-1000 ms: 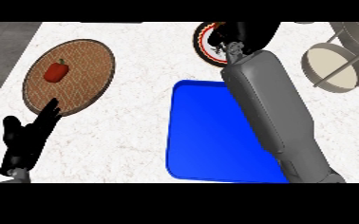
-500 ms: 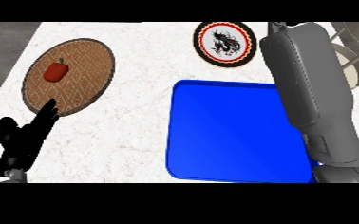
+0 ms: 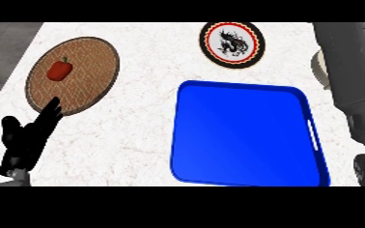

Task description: Pick the tomato from the tray and place it in the tiered basket

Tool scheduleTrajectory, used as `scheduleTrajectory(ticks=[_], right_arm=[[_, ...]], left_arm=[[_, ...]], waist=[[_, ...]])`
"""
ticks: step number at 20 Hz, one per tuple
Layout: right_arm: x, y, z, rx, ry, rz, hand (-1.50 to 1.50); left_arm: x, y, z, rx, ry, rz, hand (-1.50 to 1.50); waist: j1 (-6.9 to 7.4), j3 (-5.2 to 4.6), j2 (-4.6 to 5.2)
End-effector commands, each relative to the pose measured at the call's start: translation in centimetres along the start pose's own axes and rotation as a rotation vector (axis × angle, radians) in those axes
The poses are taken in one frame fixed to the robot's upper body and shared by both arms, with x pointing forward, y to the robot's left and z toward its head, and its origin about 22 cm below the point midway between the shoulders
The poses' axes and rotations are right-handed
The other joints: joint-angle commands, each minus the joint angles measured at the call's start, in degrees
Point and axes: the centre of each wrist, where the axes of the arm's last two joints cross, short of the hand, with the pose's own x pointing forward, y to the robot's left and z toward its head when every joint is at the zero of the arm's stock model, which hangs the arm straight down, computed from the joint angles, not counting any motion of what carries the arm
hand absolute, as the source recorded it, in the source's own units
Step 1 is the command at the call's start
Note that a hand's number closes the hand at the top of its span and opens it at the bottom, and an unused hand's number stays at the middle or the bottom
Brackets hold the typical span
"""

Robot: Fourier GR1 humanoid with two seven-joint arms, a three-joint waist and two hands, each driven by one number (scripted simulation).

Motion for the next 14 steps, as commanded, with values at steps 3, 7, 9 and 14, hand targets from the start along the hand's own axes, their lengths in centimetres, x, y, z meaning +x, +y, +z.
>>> scheduleTrajectory(ticks=[3, 7, 9, 14], right_arm=[[-5.6, 0.2, -3.7, -0.025, 0.018, -0.100, 1.50], [-6.5, -1.4, -6.0, -0.006, 0.001, -0.104, 1.50], [-6.4, -2.8, -7.4, -0.023, 0.021, -0.103, 1.50], [-11.5, -4.1, -8.8, -0.050, -0.149, 0.526, 1.50]], left_arm=[[0.2, -0.5, 0.5, -0.020, -0.015, -0.007, 0.00], [-0.4, -1.3, 0.2, -0.024, -0.006, 0.007, 0.00], [-0.6, -1.8, -0.5, -0.023, -0.011, 0.004, 0.00], [0.3, -0.7, -0.5, -0.013, -0.027, -0.010, 0.00]], waist=[[1.01, 0.04, 0.30], [1.15, 0.02, 0.35], [1.44, -0.01, 0.63], [1.50, -0.18, 0.87]])
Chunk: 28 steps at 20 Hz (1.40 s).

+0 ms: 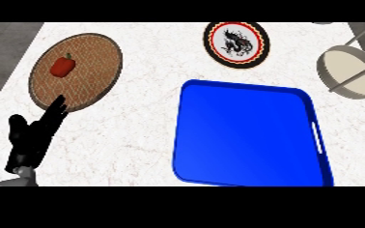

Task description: Pick the tomato from the tray and place it in the tiered basket

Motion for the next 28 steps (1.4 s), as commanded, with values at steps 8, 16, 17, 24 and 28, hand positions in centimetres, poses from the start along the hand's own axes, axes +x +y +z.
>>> scheduleTrajectory(ticks=[8, 16, 17, 24, 28], right_arm=[[-2.4, -3.8, -3.3, 0.044, -0.157, 0.417, 1.50], [-3.8, -3.4, -3.4, 0.139, -0.194, 0.530, 1.50], [-1.8, -3.9, -3.5, 0.139, -0.185, 0.532, 1.50], [-5.0, -2.5, -3.1, 0.451, 0.108, 0.533, -1.50], [-6.9, -2.1, -3.0, 0.462, 0.251, 0.542, -1.50]], left_arm=[[0.8, -0.7, 0.6, -0.009, -0.009, -0.003, 0.00], [-0.1, -1.0, 0.2, -0.001, -0.027, -0.009, 0.00], [-0.7, -1.5, 0.7, -0.018, 0.000, 0.001, 0.00], [0.9, 0.1, -0.9, 0.007, -0.016, 0.000, 0.00], [0.5, -0.7, 0.2, -0.007, -0.006, -0.005, 0.00]], waist=[[0.67, 0.20, -0.30], [0.62, 0.19, -0.07], [1.53, 0.19, 0.07], [0.45, 0.13, 0.15], [0.65, 0.25, -0.14]])
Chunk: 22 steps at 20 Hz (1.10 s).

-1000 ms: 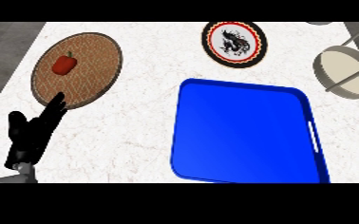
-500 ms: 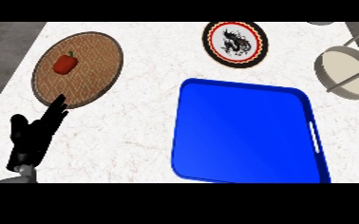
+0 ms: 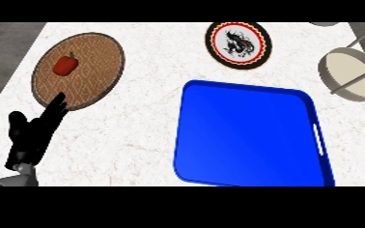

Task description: Pick the tomato from the tray and place it in the tiered basket

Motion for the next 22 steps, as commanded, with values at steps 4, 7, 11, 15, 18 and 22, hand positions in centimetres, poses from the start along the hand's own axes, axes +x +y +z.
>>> scheduleTrajectory(ticks=[4, 7, 11, 15, 18, 22], right_arm=[[-2.1, 1.4, -0.5, 0.033, 0.095, -0.126, -1.50], [-0.3, 0.5, -0.1, -0.044, 0.074, -0.227, -1.50], [-1.8, -1.8, -0.4, -0.205, 0.087, -0.391, -1.50], [-4.3, -5.9, -0.6, -0.227, 0.201, -0.554, -1.50], [-5.9, -6.3, -0.9, -0.196, 0.286, -0.687, -1.50], [-9.7, -7.2, -1.3, -0.192, 0.286, -0.908, -1.50]], left_arm=[[-0.3, -0.9, 0.4, -0.004, -0.010, 0.003, 0.00], [-1.2, 0.7, 0.8, 0.000, 0.003, 0.000, 0.00], [-1.0, 0.1, 0.7, 0.007, 0.020, -0.014, 0.00], [-1.1, 0.8, 0.7, 0.007, 0.011, 0.026, 0.00], [-1.5, 0.6, 0.3, 0.046, 0.035, 0.020, 0.00], [-2.2, 0.6, 1.1, 0.056, 0.050, 0.020, 0.00]], waist=[[0.52, 0.52, 0.44], [0.39, 0.46, 0.22], [-0.74, 0.47, -0.11], [-1.04, 0.38, -0.27], [-2.75, 0.33, -0.70], [-3.81, 0.38, -1.24]])
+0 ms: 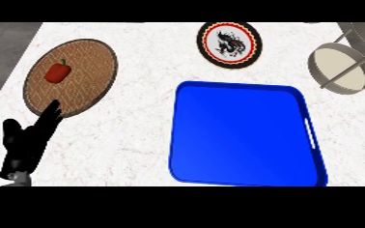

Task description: Pick the tomato from the tray and place it in the tiered basket

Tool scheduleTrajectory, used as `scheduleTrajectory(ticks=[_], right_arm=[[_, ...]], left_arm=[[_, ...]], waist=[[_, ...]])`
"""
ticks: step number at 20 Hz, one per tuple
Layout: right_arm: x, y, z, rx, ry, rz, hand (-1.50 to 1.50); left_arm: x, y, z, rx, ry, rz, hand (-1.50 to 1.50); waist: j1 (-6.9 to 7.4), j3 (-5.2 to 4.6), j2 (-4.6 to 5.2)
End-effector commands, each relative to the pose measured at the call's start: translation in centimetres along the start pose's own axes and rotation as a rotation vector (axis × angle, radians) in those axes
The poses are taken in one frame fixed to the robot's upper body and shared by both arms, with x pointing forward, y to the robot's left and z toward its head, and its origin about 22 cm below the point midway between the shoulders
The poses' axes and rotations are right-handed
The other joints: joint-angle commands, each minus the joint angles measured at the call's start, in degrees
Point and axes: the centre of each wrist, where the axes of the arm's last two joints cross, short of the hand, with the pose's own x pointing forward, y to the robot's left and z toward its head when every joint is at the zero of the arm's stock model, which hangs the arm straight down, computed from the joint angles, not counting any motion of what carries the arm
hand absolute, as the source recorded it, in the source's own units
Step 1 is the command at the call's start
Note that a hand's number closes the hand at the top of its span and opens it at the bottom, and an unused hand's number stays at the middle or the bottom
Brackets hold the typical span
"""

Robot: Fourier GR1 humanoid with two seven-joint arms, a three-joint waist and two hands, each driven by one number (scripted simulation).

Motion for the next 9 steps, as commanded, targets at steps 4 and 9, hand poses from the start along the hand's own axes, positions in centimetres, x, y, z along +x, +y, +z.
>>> scheduleTrajectory(ticks=[4, 9], right_arm=[[-4.3, -4.1, -2.2, 0.001, -0.003, -0.348, -1.50], [-9.6, -3.5, -3.3, 0.100, -0.055, -0.452, -1.50]], left_arm=[[-1.2, 0.7, 1.7, 0.042, 0.033, 0.001, 0.00], [-1.5, 1.8, 1.9, 0.069, 0.052, 0.017, 0.00]], waist=[[-2.62, 0.02, -1.28], [-4.32, -0.04, -1.69]])
